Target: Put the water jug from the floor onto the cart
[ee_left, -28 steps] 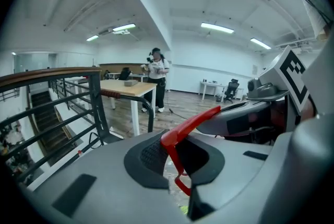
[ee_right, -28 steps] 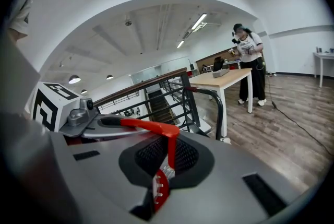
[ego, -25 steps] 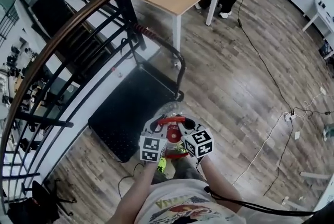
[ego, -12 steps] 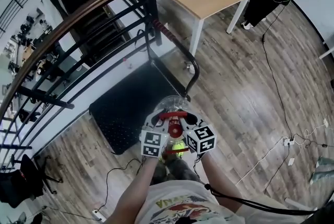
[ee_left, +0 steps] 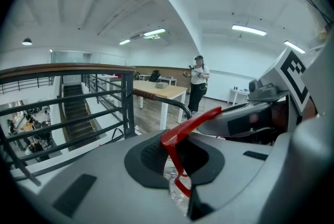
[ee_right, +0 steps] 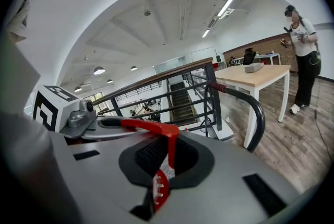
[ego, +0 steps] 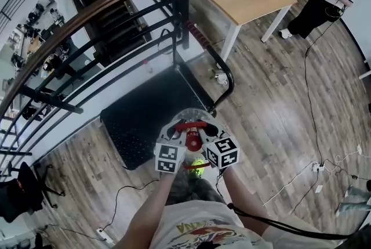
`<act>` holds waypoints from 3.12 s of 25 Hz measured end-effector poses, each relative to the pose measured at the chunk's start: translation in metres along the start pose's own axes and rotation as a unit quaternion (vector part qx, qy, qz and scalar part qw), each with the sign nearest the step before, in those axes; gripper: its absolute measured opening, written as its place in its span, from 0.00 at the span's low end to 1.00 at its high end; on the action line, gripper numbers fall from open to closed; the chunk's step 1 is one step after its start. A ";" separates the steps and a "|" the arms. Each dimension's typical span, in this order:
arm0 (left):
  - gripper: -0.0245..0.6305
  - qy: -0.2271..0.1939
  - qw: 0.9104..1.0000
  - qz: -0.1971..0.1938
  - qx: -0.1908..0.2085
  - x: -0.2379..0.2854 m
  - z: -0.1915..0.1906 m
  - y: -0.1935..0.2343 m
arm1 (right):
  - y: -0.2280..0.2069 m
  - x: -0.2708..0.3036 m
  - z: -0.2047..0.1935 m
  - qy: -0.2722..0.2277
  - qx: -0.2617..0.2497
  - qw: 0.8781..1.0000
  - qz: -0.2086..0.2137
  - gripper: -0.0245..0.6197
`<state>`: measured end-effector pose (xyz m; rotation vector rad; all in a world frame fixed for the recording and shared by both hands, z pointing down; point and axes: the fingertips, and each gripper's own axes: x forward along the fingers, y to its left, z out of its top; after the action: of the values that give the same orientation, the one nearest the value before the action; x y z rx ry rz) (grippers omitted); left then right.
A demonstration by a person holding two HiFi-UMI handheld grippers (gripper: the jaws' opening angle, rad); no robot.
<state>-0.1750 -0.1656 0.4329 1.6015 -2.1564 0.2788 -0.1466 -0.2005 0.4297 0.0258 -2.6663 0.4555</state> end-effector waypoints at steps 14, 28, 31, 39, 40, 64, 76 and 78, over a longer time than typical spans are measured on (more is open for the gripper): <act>0.09 0.007 1.000 -0.014 -0.007 0.025 0.018 0.088 | 0.006 0.086 0.035 0.021 0.009 1.000 -0.004 0.07; 0.09 0.002 1.000 -0.003 -0.019 0.043 0.020 0.150 | 0.010 0.150 0.053 0.024 -0.003 1.000 0.008 0.07; 0.09 0.009 1.000 0.004 -0.023 0.054 0.014 0.159 | 0.002 0.165 0.048 0.034 -0.003 0.999 0.019 0.07; 0.09 0.025 0.997 0.050 -0.044 0.083 -0.008 0.201 | -0.008 0.219 0.035 0.054 0.001 0.997 0.063 0.07; 0.09 0.027 0.997 0.056 -0.047 0.085 -0.011 0.206 | -0.009 0.224 0.033 0.057 0.000 0.996 0.069 0.07; 0.09 0.041 0.991 0.099 -0.085 0.172 -0.058 0.294 | -0.059 0.347 0.003 0.090 0.015 0.991 0.096 0.07; 0.09 0.049 0.990 0.101 -0.087 0.213 -0.071 0.333 | -0.083 0.398 -0.004 0.093 0.033 0.991 0.087 0.07; 0.09 0.052 0.989 0.101 -0.089 0.219 -0.075 0.339 | -0.086 0.406 -0.006 0.095 0.031 0.991 0.087 0.07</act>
<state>-0.5298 -0.2178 0.6317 1.2456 -2.1971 0.2191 -0.5046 -0.2580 0.6325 -0.2211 -2.4772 0.5663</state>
